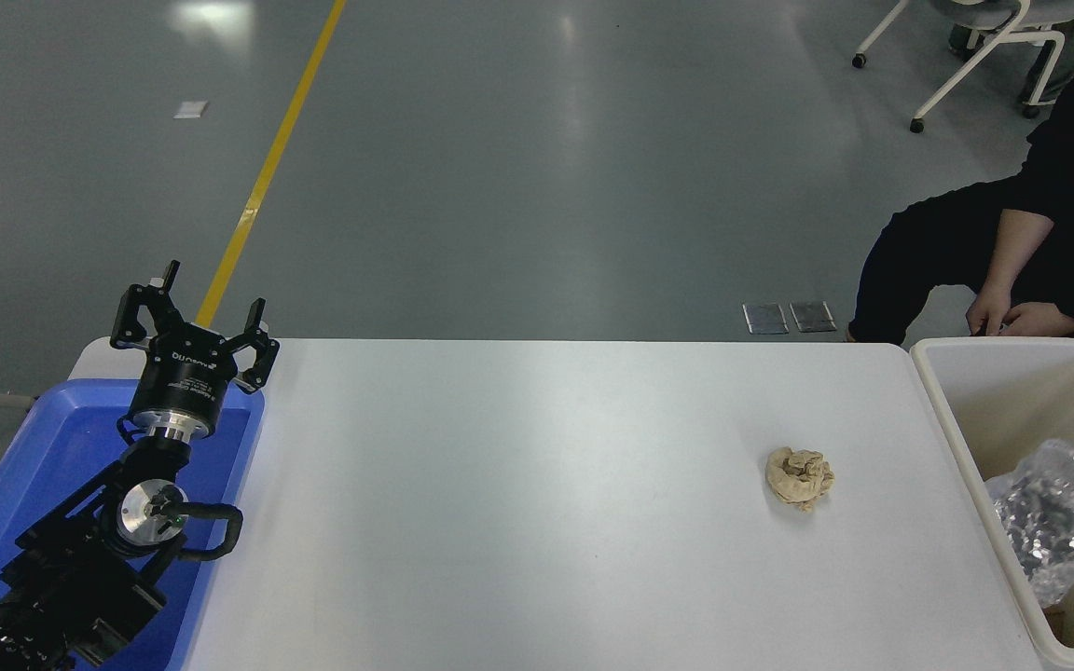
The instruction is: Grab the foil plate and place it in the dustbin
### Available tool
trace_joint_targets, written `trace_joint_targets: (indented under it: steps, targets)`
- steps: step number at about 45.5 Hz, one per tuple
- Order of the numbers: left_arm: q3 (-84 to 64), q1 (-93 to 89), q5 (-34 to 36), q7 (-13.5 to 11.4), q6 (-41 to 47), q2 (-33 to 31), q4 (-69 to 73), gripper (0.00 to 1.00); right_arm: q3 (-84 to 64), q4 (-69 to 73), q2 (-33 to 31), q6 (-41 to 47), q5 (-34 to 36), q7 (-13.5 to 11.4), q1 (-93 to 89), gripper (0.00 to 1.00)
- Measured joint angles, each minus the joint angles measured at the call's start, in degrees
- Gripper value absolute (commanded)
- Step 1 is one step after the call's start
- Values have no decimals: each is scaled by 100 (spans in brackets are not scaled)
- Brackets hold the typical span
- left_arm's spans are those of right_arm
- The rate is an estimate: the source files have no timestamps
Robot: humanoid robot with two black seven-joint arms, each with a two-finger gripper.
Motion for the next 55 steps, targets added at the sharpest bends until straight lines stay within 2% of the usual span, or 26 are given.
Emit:
trace_joint_targets:
  steps: [16,29,43,55]
  targets:
    - [14,-9,-1,10,-9,0,-6,98,-523,453,357,103,-17,13,1528,100]
    - [16,-8,-1,13,-9,0,-4,98,-1857,1160,1215,613,-24,19,3341,100]
    - [17,-8,0,16,-9,1,-1,98,-2387,2332,1963,2144,-14,20,5131,100]
    - [17,-8,-2,9,-5,0,1,98,-2525,3933,1976,3502,-11,9,6558,100]
